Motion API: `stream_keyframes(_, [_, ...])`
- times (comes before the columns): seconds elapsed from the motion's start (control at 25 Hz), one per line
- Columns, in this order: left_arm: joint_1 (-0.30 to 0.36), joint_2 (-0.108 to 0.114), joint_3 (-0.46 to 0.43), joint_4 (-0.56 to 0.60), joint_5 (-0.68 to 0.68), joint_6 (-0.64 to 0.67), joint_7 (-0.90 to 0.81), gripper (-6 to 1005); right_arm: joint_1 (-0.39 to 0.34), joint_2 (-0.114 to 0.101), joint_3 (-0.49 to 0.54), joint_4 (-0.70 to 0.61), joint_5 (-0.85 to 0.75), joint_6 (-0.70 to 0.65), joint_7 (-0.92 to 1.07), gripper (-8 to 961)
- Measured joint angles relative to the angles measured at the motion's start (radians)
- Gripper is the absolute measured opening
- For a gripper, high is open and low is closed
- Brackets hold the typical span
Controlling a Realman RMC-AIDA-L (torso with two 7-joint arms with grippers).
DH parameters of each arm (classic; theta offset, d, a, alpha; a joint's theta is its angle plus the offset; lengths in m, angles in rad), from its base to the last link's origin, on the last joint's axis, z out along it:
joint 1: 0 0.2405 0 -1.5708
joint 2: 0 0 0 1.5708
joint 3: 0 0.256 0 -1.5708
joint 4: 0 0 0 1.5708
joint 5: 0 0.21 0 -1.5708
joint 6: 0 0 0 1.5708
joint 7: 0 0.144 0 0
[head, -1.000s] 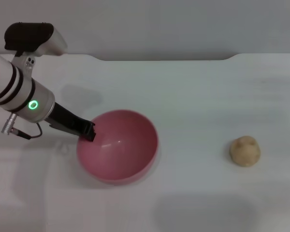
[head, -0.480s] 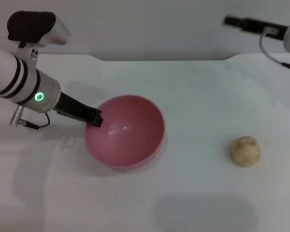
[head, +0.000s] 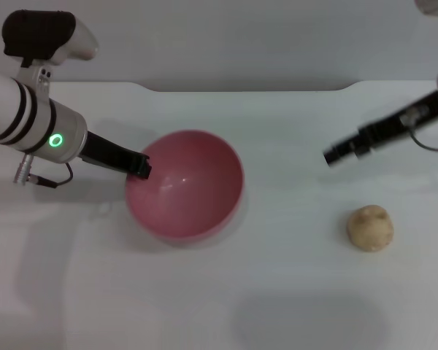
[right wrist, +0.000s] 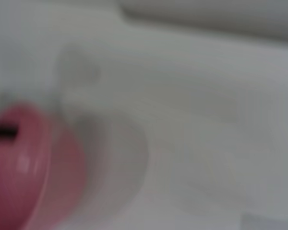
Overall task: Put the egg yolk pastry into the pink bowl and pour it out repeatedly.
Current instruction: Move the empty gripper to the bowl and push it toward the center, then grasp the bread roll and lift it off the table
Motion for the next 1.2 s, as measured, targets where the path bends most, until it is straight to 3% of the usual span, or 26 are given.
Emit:
stream_keyframes(0.16, [0.004, 0.001, -0.006, 0.001, 0.004, -0.021, 0.001, -2, 0.018, 0.003, 0.009, -0.059, -0.138, -0.165, 0.038, 674])
stream_keyframes(0.36, [0.011, 0.001, -0.004, 0.003, 0.001, -0.034, 0.002, -2, 0.021, 0.009, -0.032, -0.064, -0.215, -0.204, 0.083, 667])
stream_keyframes(0.56, [0.011, 0.000, -0.002, 0.005, 0.005, -0.034, 0.003, -2, 0.011, 0.024, -0.053, -0.064, -0.220, -0.197, 0.102, 661])
stream_keyframes(0.92, [0.012, 0.001, 0.001, 0.006, 0.007, -0.034, 0.004, -3, 0.003, 0.073, -0.206, -0.072, -0.222, -0.101, 0.134, 648])
stream_keyframes(1.2, [0.012, 0.001, 0.003, 0.006, 0.008, -0.034, 0.004, -2, 0.000, 0.105, -0.250, -0.067, -0.224, -0.036, 0.140, 639])
